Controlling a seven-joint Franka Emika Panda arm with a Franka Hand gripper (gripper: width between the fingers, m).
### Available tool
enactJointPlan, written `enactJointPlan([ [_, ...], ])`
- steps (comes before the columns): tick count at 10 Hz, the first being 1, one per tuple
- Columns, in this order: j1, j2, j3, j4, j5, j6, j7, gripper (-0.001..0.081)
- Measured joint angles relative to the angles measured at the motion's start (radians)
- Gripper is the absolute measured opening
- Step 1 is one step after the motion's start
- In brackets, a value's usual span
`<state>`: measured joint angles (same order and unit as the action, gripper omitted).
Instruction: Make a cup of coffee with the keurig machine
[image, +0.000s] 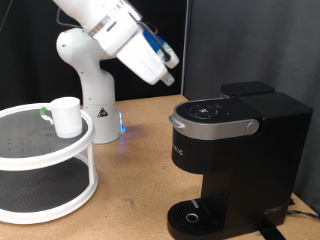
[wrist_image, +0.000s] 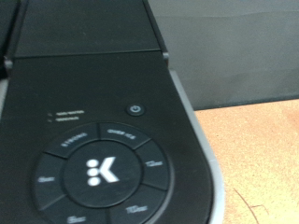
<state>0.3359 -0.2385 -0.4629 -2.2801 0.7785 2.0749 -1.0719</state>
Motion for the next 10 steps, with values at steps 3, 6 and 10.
enactJointPlan([
  [3, -0.046, -0.097, 0.000, -0.062, -0.094, -0.073, 0.110, 0.0000],
  [6, -0.088, -0.204, 0.002, -0.131, -0.142, -0.104, 0.161, 0.0000],
  [10, -0.092, -0.214, 0.015, -0.172, -0.112, 0.010, 0.265, 0.0000],
])
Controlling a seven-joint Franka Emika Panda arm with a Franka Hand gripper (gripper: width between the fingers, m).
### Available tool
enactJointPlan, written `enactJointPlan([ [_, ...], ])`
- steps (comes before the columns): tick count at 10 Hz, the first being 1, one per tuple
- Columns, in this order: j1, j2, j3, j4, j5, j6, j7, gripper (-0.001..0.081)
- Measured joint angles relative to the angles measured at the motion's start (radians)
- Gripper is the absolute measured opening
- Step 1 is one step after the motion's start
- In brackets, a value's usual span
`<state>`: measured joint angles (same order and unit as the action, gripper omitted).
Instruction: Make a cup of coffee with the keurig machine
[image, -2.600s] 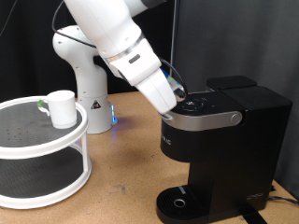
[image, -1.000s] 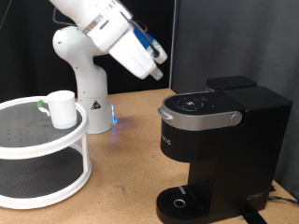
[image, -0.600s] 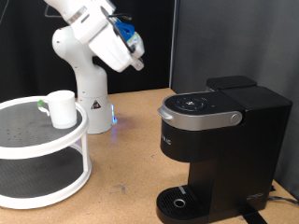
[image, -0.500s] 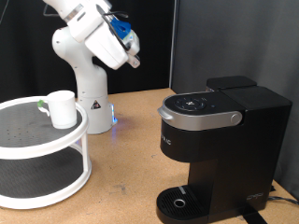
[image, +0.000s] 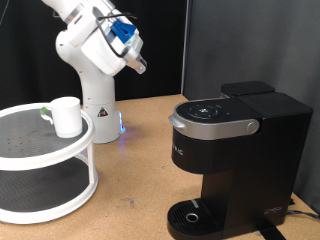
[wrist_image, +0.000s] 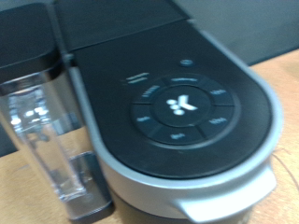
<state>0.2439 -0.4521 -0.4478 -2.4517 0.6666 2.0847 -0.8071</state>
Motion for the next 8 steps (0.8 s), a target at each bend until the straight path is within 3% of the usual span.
enactJointPlan([
  [2, -0.018, -0.050, 0.013, -0.061, 0.012, 0.107, 0.016, 0.0000],
  [3, -0.029, -0.083, 0.013, -0.086, 0.011, 0.120, 0.013, 0.0000],
  [6, -0.071, -0.178, 0.005, -0.128, 0.007, 0.106, 0.013, 0.0000],
  [8, -0.094, -0.205, 0.003, -0.126, -0.022, 0.045, 0.034, 0.0000],
])
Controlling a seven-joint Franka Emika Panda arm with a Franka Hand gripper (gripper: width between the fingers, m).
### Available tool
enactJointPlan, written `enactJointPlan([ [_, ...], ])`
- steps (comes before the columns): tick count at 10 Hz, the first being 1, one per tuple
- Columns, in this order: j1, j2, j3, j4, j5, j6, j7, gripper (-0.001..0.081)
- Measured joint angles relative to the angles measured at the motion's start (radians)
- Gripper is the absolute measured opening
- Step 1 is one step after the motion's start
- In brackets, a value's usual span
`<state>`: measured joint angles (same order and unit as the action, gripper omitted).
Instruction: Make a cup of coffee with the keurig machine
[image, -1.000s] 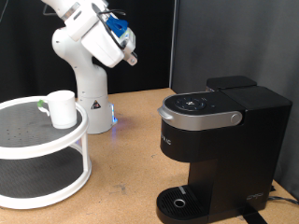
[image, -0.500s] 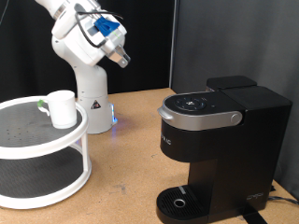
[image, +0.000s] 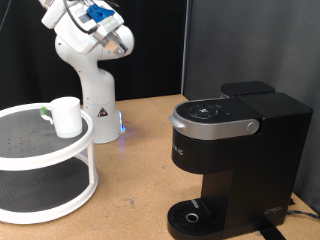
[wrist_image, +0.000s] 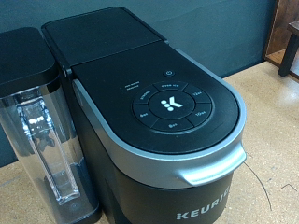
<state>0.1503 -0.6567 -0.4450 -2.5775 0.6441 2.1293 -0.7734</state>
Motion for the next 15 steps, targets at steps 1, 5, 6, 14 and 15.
enactJointPlan([
  [1, 0.000, 0.001, 0.000, -0.001, 0.001, 0.003, 0.000, 0.0000],
  [5, -0.009, -0.010, -0.070, 0.026, -0.079, -0.219, -0.057, 0.0000],
  [6, -0.017, -0.010, -0.090, 0.046, -0.122, -0.300, -0.057, 0.0000],
  [14, -0.061, -0.032, -0.135, 0.086, -0.285, -0.483, -0.094, 0.0000],
  [15, -0.075, -0.041, -0.140, 0.080, -0.298, -0.483, -0.102, 0.0000],
])
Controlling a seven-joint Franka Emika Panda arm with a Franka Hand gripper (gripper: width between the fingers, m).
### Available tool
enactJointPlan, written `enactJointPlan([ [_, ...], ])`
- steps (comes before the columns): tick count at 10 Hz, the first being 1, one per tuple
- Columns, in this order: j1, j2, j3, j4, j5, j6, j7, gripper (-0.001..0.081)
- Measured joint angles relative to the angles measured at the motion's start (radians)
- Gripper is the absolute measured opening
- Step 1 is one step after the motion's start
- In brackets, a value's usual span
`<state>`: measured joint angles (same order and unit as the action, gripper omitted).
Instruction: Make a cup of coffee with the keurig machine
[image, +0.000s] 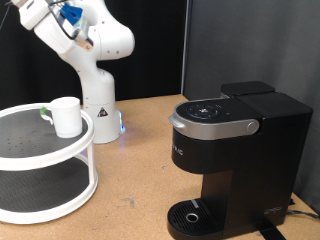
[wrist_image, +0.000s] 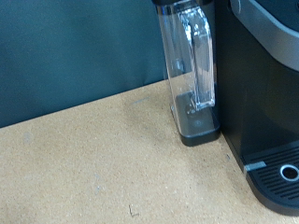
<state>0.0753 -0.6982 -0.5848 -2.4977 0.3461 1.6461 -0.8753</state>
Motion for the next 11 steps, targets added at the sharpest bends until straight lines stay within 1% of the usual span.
enactJointPlan([
  [1, -0.014, -0.013, -0.017, -0.003, -0.004, -0.008, -0.021, 0.0000],
  [3, -0.038, -0.042, -0.067, 0.001, -0.035, -0.063, -0.085, 0.0000],
  [5, -0.062, -0.062, -0.108, 0.020, -0.114, -0.138, -0.132, 0.0000],
  [6, -0.073, -0.067, -0.119, 0.027, -0.142, -0.157, -0.136, 0.0000],
  [7, -0.086, -0.073, -0.126, 0.028, -0.149, -0.156, -0.136, 0.0000],
  [9, -0.117, -0.083, -0.133, 0.028, -0.149, -0.123, -0.136, 0.0000],
  [11, -0.133, -0.091, -0.147, 0.029, -0.149, -0.117, -0.139, 0.0000],
])
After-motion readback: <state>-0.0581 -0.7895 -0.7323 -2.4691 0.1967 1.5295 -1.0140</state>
